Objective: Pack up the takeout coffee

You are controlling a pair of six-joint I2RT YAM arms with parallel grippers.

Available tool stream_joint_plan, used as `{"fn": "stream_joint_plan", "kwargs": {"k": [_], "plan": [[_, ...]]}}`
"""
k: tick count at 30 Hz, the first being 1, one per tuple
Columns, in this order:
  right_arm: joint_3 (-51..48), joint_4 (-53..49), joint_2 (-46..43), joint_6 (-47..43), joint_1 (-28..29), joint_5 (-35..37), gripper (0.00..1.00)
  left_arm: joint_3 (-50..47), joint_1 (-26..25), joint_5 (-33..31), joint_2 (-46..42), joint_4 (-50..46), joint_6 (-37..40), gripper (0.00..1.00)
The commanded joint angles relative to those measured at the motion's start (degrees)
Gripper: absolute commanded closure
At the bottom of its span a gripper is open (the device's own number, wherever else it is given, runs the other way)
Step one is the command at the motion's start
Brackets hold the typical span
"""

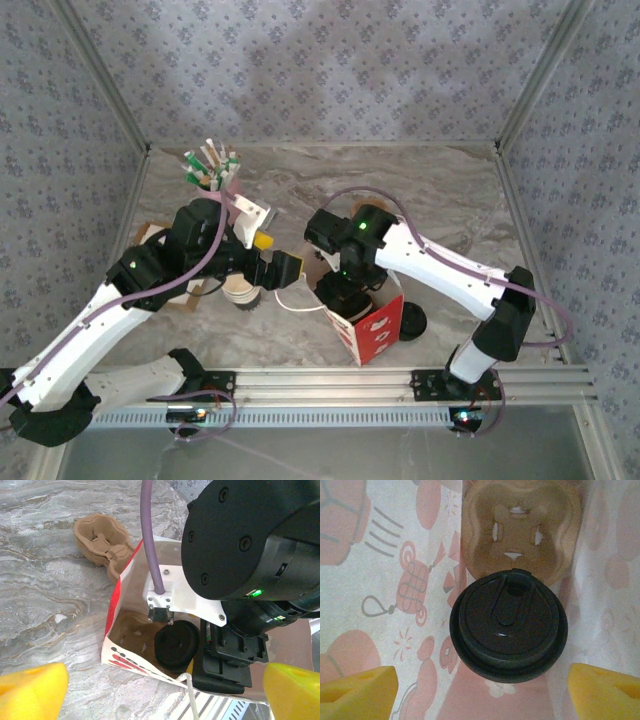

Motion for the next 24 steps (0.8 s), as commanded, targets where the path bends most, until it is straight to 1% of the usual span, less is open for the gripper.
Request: {"fn": "stream_joint_plan", "kwargs": {"k": [1,5,9,20,24], "plan": [[-0.9,-0.5,-1.6,0.9,0.3,-0.2,0.11,1.7,-0.4,-0.4,-0.1,0.2,0.7,0.01],[-2.0,0.1,-2.0,1.0,0.1,-0.4,0.11,1.5,-0.3,-0.3,-0.2,0.1,0.5,0.02],[-3.1,1.0,-2.4,1.1,-0.4,-0.5,0.11,1.4,-0.3,-0.5,0.0,0.1,0.3,0.06],[-4.4,2.7,-2.8,1.6,-1.6,-1.2,0.11,-0.8,-0.3,1.0,-0.5,1.6,-1.3,0.21],[-4.6,2.9,-2.9,1.8,-1.7,-0.9,0.12,-2.3,-0.4,1.7,-0.7,2.6,-2.2,0.24]]}}
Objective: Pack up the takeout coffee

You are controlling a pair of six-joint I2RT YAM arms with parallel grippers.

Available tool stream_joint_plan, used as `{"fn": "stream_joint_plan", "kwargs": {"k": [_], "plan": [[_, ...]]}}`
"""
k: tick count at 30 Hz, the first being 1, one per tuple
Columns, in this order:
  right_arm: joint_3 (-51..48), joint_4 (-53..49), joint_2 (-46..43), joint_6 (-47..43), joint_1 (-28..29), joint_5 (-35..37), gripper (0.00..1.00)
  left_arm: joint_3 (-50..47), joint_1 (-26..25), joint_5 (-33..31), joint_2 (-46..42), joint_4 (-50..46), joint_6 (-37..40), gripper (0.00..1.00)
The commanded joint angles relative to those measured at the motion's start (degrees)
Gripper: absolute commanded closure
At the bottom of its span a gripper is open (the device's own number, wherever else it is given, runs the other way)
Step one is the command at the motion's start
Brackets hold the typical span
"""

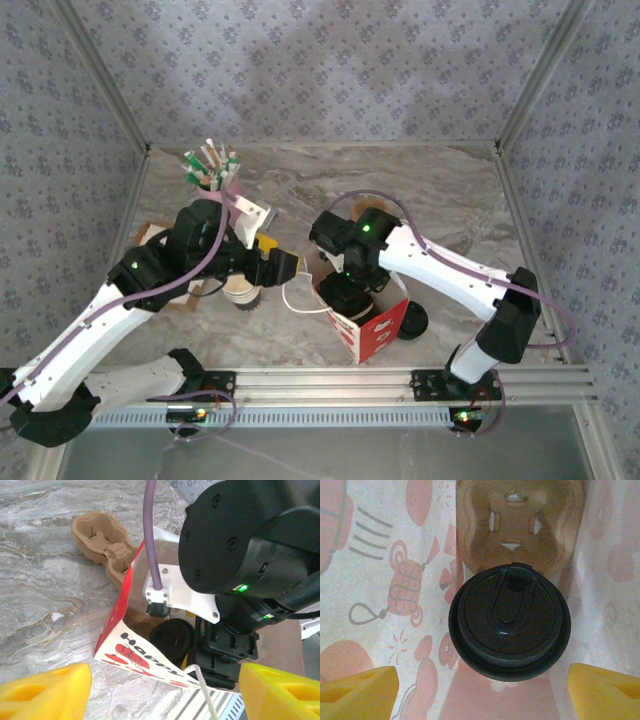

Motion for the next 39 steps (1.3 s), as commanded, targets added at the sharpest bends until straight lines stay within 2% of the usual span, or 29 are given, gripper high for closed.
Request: {"fn": "stream_joint_plan", "kwargs": {"k": [1,10,28,39], "plan": [[-0.5,-0.2,-1.4,1.4,-0.4,-0.4,0.13,-1.1,-0.4,1.5,-0.5,1.8,-1.0,0.25],[0.4,-0.3,-2.7,1.9,-0.6,0.3,0.19,-2.9,-1.8,1.5,-0.5,3.4,-2.0,0.27],[2.3,-1.6,-3.6,2.5,-0.6,2.3,0.17,-2.7,-2.2,0.7,-0.3,3.2,-1.8,0.27],[3.4,-1.6,-3.3,2.9,-0.6,2.7,0.19,-2.6,-2.3,0.4,-0.6,2.6,-1.8,0.28]]}}
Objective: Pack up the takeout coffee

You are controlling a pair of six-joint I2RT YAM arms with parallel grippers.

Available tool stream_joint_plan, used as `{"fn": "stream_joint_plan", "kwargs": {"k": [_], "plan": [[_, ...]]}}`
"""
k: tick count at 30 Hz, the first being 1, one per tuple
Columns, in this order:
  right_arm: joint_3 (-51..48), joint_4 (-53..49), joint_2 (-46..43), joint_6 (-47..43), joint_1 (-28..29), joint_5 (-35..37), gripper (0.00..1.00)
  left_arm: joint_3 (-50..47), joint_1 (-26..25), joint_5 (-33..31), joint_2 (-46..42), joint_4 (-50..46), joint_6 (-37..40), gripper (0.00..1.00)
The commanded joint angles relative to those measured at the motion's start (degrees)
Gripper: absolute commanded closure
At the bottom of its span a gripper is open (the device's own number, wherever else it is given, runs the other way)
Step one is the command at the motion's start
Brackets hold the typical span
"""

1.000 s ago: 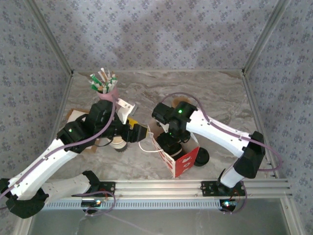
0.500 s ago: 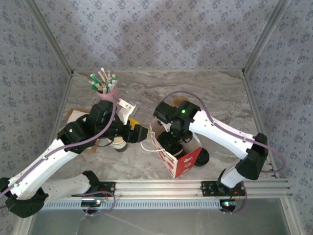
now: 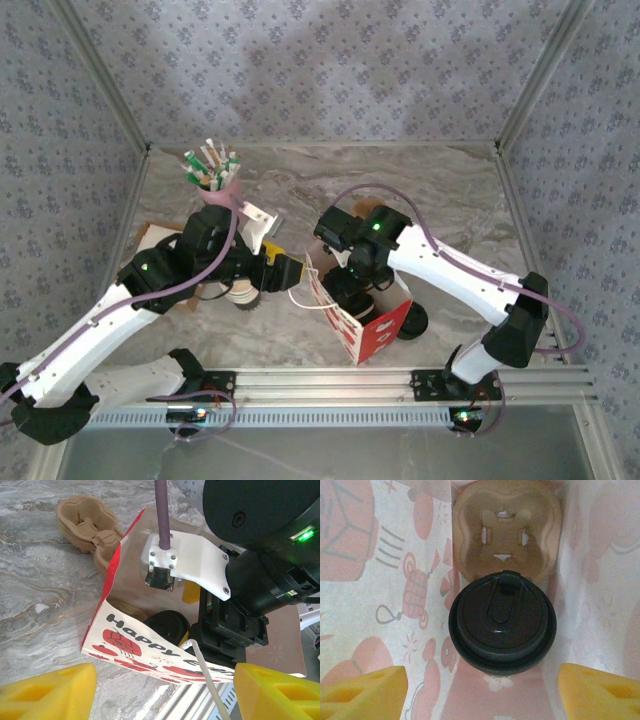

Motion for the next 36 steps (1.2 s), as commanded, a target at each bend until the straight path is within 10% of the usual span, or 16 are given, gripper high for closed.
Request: {"fn": "stream_joint_plan", "kwargs": {"k": [1,36], "plan": [[2.4,-1.9,-1.2,1.0,-0.2,1.2,0.19,-0.1,-0.4,-0.3,-0.7,0.7,-0.2,0.28],[7.7,0.2,-8.3,4.0,0.2,3.1,0.14,1.1,-0.3,-2.8,-2.1,-1.0,0.4,0.27]]}}
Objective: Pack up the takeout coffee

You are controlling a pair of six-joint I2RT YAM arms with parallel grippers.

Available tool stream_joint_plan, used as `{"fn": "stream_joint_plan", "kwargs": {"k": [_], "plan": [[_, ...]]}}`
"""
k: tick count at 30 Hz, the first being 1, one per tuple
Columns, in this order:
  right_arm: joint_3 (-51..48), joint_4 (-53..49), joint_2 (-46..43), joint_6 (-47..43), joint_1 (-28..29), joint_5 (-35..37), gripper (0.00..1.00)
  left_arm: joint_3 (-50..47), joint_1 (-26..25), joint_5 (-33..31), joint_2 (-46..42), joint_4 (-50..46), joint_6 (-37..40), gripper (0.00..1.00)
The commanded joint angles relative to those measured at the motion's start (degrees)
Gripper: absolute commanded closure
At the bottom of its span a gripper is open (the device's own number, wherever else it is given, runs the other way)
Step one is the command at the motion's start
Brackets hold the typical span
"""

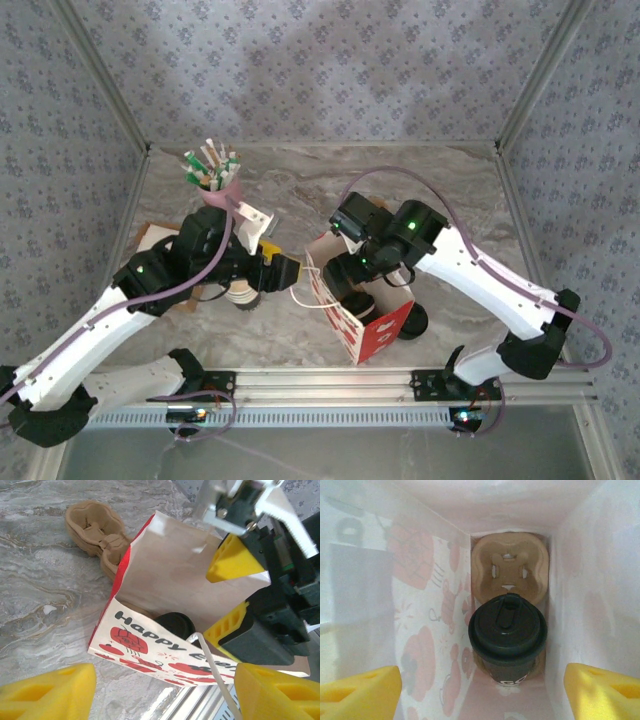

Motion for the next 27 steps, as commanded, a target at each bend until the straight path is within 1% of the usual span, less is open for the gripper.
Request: {"fn": "stream_joint_plan", "kwargs": {"k": [1,8,23,27], "plan": [[2.2,-0.2,-2.2,1.3,0.2,0.9,0.14,1.3,-0.3,-1.3,-0.9,-0.8,0.4,0.27],[2.6,1.5,-4.3,1.4,0.3,-0.5,0.14,2.0,-0.3,-2.0,-1.0,-1.0,0.5,0.26],[2.3,7.9,-12.3,1.8,0.3,-5.7,0.15,4.5,-0.3,-4.8,-2.5,-1.8,0.5,0.15],[1.6,10.8,-15.5,1.6,0.3,-6.0,0.16,4.9,-0.3,-6.2,-3.4,-1.7,0.5,0.10]]}}
